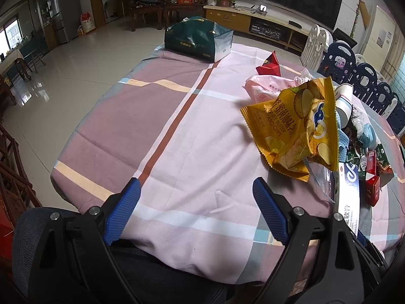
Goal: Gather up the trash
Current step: 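Lift the ointment box with the right tool while the left tool grasps the yellow chip bag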
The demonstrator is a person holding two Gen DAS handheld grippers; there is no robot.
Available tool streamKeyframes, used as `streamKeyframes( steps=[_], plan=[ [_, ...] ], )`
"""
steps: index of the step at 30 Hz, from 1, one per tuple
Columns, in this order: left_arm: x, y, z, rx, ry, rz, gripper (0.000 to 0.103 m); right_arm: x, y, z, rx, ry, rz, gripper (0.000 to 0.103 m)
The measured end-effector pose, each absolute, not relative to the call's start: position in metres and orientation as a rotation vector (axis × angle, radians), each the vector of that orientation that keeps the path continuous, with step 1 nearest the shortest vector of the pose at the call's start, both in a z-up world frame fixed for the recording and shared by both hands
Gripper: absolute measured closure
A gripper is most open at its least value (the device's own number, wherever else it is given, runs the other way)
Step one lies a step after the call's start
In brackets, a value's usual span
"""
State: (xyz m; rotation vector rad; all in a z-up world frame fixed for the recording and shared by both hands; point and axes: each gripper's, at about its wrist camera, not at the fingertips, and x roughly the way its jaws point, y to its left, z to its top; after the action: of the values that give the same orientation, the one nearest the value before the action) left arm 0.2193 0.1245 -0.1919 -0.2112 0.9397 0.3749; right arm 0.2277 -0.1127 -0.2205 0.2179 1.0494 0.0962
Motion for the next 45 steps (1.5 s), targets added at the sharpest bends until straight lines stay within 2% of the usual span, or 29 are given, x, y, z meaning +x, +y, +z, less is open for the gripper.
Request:
streamKeyframes(
  steps=[22,31,38,39,41,43,45],
  plan=[
    [0.220,0.120,-0.191,-0.222,0.935,0.307,0.013,0.225,-0.132,-0.221,0.289,1.033,0.050,0.060],
    [0.243,0.116,-0.164,-0.408,0.977,0.161,0.013,0.216,-0.137,-0.221,0.328,1.034,0.061,0.060],
    [0.284,0.074,-0.181,-0.239,0.968,0.147,0.014,0.206,-0.142,-0.214,0.340,1.022,0.100,0.060],
    [0.288,0.072,-0.186,-0.235,0.969,0.142,0.016,0.205,-0.142,-0.213,0.336,1.022,0.103,0.060],
    [0.292,0.072,-0.192,-0.229,0.977,0.123,0.039,0.203,-0.143,-0.213,0.334,1.025,0.110,0.060],
    [0.297,0.072,-0.199,-0.237,0.992,0.098,0.044,0.202,-0.142,-0.215,0.333,1.032,0.115,0.060],
    [0.296,0.073,-0.200,-0.253,0.984,0.074,0.057,0.202,-0.141,-0.216,0.333,1.038,0.114,0.060]
  ],
)
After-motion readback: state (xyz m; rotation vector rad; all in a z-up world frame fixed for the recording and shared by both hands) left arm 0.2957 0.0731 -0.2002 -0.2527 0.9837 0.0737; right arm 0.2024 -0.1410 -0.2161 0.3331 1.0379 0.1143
